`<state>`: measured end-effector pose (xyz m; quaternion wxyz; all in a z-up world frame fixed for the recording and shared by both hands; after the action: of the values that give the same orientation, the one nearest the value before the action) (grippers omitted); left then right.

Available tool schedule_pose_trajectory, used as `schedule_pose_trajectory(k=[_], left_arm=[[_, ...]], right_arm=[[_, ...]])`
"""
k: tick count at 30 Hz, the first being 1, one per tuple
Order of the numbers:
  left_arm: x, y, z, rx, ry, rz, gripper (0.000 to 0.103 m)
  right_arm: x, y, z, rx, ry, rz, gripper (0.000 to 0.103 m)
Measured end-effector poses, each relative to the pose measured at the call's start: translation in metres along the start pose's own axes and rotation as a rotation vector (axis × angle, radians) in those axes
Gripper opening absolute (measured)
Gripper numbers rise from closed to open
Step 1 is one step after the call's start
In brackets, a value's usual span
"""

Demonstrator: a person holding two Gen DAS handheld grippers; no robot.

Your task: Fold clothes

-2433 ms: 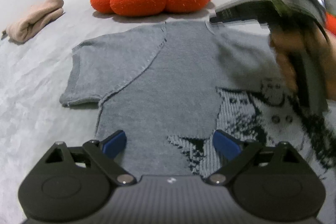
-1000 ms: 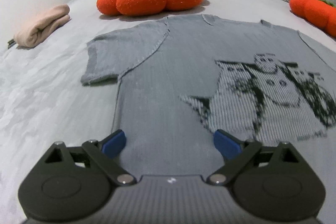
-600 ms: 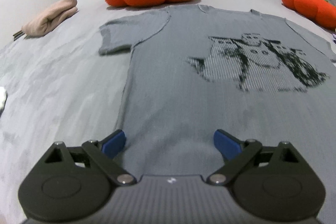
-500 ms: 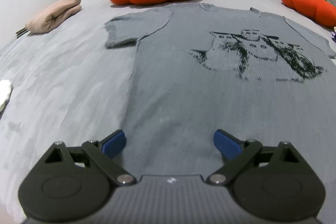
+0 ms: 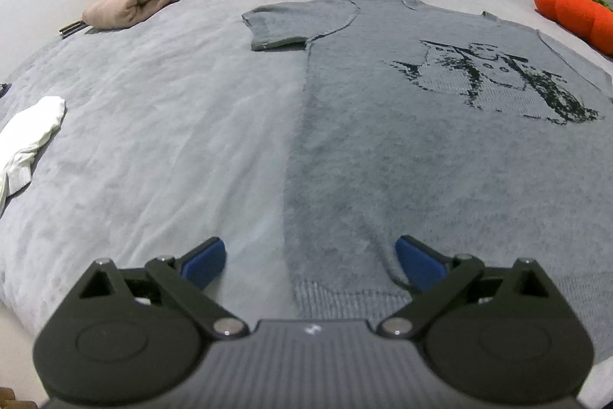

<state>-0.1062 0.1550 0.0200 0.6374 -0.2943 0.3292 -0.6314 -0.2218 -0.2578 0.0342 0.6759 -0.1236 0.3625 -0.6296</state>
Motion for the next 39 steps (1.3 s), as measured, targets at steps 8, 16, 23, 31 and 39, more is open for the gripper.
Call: schedule_pose_trajectory(k=[8,16,23,31,39], left_arm=[[-0.007,-0.002,-0.004,-0.001,-0.026,-0.014,0.101],[-0.018,-0.014,-0.002,0.014,-0.093,-0.079,0.096],[-0.028,-0.020,0.004,0.057,-0.121,-0.097,0.096],[-0.031,-0.004,0.000,-0.014,-0.123,-0.061,0.097],[-0.048,-0.011,0.002,-0.010,-0.207,-0.099,0.096]], right_arm=[[0.017,0.026,0.004,-0.042,-0.041,-0.163,0.004],[0.004,0.016,0.007,-0.008,-0.110,-0.267,0.005],[-0.030,0.032,0.017,0.059,-0.214,-0.235,0.008],[-0.030,0.057,-0.002,0.071,-0.292,-0.428,0.007],[-0.035,0.050,-0.007,0.103,-0.357,-0.481,0.010]])
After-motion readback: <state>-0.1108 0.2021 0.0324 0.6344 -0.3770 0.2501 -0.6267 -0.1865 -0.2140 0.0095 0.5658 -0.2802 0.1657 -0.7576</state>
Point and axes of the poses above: each gripper's, at about its wrist camera, not at the fingertips, and y roughly the way its jaws point, x to its right, z to its top, the point moved 2 cm from there along y, roughly the way its jaws point, and after that the axes turned 1 degree about -z, right-handed, at the moved point
